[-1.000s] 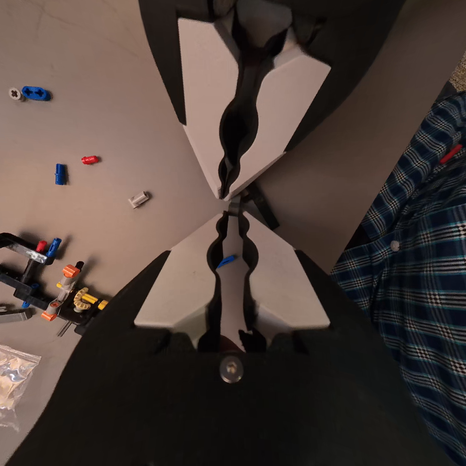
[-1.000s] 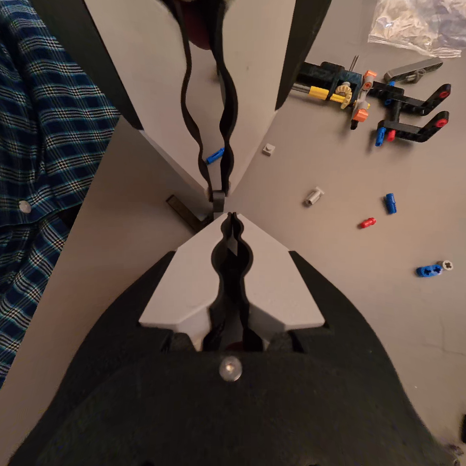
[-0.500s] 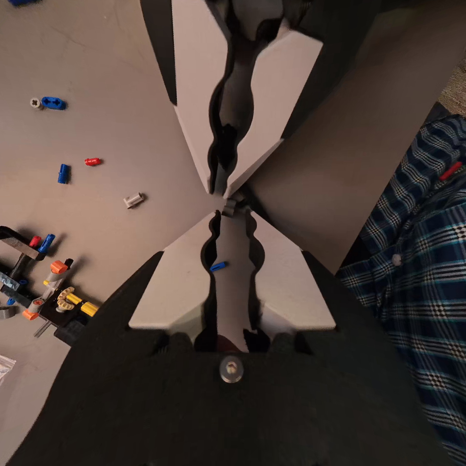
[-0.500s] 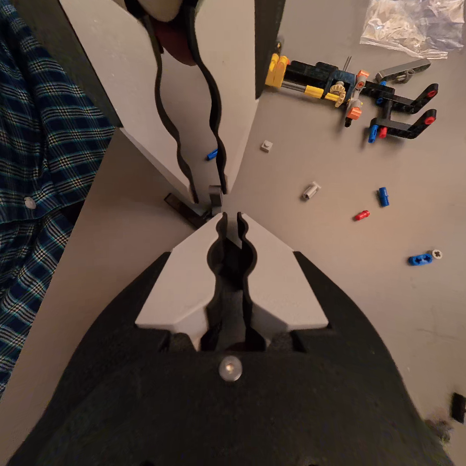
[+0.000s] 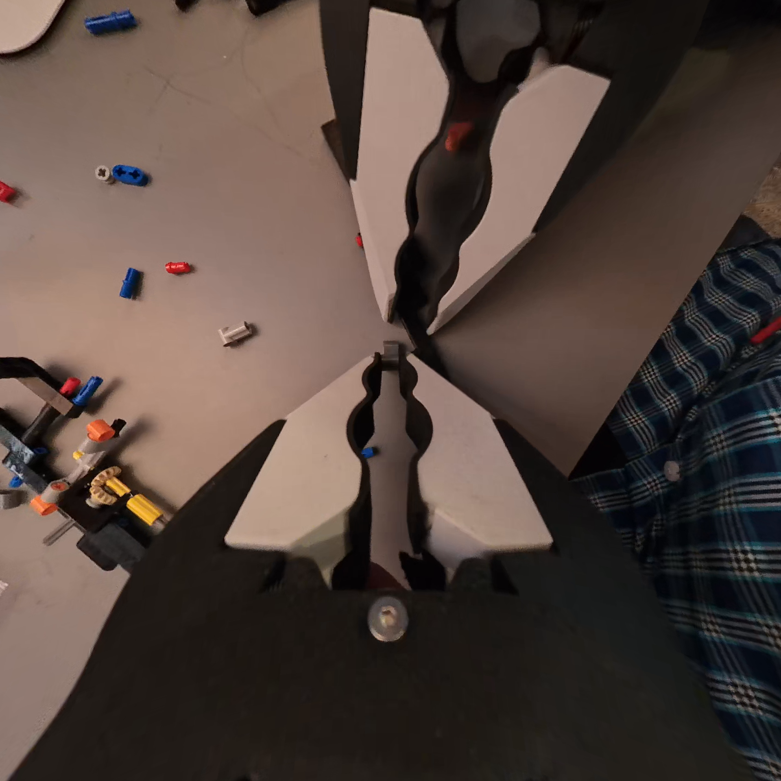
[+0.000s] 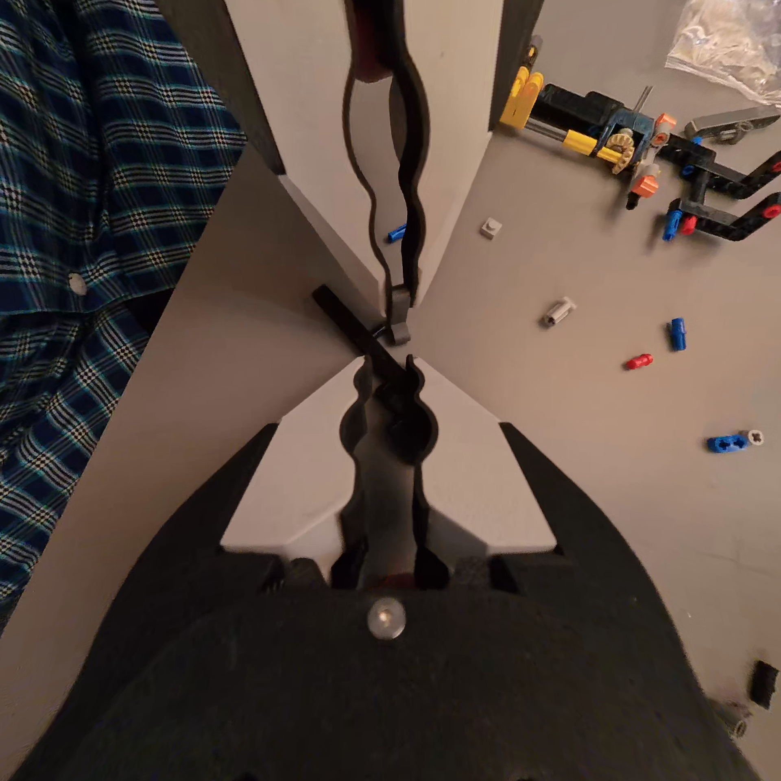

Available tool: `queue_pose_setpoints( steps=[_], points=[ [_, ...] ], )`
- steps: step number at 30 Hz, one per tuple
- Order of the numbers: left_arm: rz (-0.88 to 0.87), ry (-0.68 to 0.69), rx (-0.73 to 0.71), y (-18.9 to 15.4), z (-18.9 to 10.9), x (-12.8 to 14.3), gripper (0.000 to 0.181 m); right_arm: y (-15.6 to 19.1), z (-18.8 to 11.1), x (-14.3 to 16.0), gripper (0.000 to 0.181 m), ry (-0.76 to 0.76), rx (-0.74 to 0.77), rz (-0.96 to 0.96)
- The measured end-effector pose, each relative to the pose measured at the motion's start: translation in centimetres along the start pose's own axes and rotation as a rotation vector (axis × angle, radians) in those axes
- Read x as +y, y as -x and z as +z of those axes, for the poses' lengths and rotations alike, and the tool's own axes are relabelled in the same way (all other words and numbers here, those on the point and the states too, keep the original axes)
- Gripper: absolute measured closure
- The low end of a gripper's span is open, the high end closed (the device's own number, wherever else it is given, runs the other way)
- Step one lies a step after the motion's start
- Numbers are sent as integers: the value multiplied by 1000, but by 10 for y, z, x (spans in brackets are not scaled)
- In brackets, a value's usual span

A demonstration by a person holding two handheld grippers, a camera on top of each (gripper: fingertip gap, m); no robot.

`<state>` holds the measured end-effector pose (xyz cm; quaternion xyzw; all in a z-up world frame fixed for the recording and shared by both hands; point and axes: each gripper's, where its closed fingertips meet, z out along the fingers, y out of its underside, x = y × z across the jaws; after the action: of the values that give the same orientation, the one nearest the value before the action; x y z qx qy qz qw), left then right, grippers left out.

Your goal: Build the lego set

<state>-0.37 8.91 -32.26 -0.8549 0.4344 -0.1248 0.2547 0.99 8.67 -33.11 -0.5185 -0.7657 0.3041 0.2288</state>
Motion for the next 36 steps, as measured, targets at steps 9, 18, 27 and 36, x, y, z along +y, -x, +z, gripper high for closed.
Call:
queue_pose_setpoints(
  steps=[9, 18, 27, 36],
  points=[
    [-22, 4, -12, -1, 0, 0, 175, 2, 4, -1, 170, -11, 17, 1],
    [-18, 16, 10, -4, 0, -1, 175, -1, 8, -5, 156, 5, 22, -39],
    [-20, 14, 4, -3, 0, -1, 175, 4, 19, -13, 159, -7, -98, -72],
    [-10, 3, 35, -3, -2, 0, 172, 2, 19, -13, 166, -35, -103, -45]
  ],
)
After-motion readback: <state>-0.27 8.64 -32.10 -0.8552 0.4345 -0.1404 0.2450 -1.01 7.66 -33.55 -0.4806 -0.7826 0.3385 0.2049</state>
